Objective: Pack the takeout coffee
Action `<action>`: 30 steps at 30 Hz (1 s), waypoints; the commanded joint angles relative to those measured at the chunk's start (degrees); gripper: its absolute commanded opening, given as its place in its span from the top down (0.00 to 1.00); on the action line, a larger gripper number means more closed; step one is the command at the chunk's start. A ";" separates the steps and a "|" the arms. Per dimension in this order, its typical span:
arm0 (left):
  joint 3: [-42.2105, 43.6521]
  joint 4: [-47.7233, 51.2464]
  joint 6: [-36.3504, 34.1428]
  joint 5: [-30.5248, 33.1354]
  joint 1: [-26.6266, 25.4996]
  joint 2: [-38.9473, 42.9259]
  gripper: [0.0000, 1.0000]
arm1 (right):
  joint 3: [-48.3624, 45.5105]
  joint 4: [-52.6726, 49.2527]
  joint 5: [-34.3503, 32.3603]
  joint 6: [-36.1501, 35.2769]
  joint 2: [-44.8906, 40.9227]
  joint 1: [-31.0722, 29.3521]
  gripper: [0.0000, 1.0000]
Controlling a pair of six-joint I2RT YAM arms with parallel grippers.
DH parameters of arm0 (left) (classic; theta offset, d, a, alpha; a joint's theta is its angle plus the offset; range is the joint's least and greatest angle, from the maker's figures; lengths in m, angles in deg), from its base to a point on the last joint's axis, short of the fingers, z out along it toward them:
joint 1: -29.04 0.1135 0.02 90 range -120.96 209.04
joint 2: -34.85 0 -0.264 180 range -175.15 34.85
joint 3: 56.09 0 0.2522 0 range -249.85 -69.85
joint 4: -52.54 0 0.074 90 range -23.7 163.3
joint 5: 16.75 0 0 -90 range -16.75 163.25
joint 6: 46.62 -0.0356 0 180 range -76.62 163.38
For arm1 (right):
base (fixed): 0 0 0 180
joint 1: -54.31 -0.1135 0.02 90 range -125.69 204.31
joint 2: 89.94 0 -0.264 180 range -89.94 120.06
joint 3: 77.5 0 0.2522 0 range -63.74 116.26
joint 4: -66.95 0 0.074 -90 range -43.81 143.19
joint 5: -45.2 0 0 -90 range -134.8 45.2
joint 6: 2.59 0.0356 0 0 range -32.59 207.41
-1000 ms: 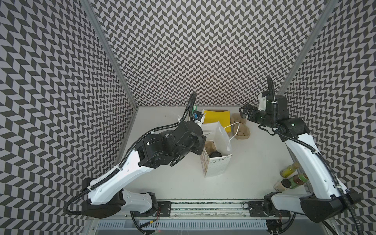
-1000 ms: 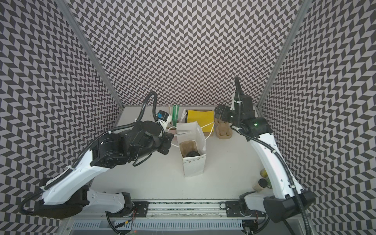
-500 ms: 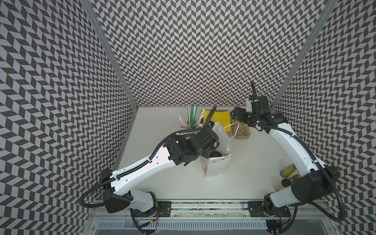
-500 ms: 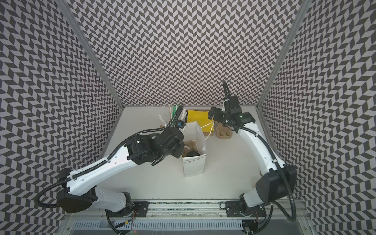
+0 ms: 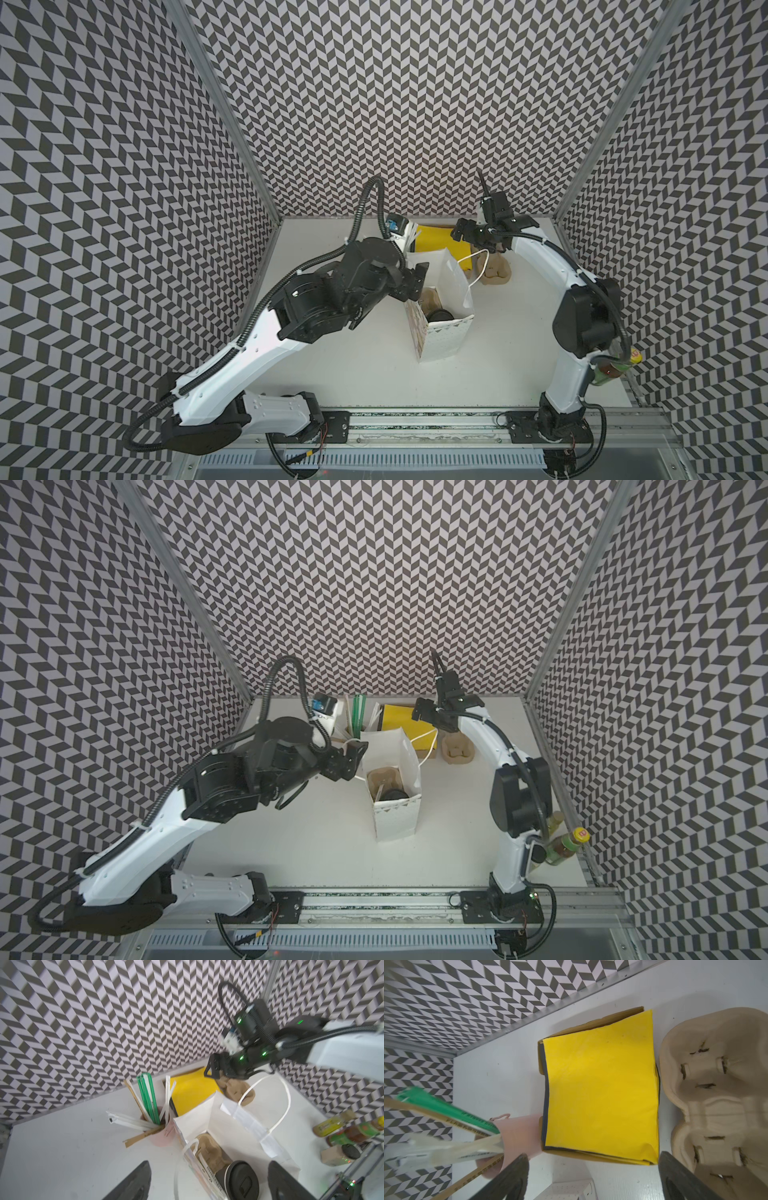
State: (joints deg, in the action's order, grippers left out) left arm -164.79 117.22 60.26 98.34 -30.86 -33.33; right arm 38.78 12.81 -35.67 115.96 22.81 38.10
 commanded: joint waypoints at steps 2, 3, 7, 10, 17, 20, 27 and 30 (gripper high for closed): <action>6.54 -7.71 -2.13 1.37 0.13 7.54 0.08 | 6.73 -2.53 1.50 -0.54 5.94 -0.05 0.07; 8.06 -8.95 -2.58 1.42 0.13 8.85 0.04 | 7.90 -3.11 0.50 -0.47 7.21 -0.26 0.08; 13.62 -11.98 -3.52 2.62 0.13 14.12 0.00 | 13.03 -6.16 -3.29 -0.95 12.85 -1.75 0.09; 17.61 -12.84 -3.19 3.94 0.13 17.70 0.00 | 15.17 -7.17 -6.31 -1.09 16.40 -3.09 0.10; 22.75 -10.93 -1.24 6.29 0.13 22.75 0.00 | 16.55 -7.04 -10.32 -0.78 21.46 -5.02 0.16; 24.37 -10.30 -0.42 6.67 0.13 23.63 0.00 | 16.79 -6.73 -10.00 -0.82 23.30 -5.15 0.19; 26.71 -9.39 0.72 7.90 0.13 25.54 0.00 | 16.74 -6.42 -11.02 -1.64 26.00 -5.68 0.39; 27.30 -9.05 1.12 8.23 0.13 25.90 0.00 | 16.00 -6.01 -10.62 -1.79 25.99 -5.65 0.53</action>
State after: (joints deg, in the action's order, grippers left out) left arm -137.90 107.41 60.00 104.98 -30.86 -8.24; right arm 54.76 5.84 -45.79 114.58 46.59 32.68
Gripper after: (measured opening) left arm 0.997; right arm 0.491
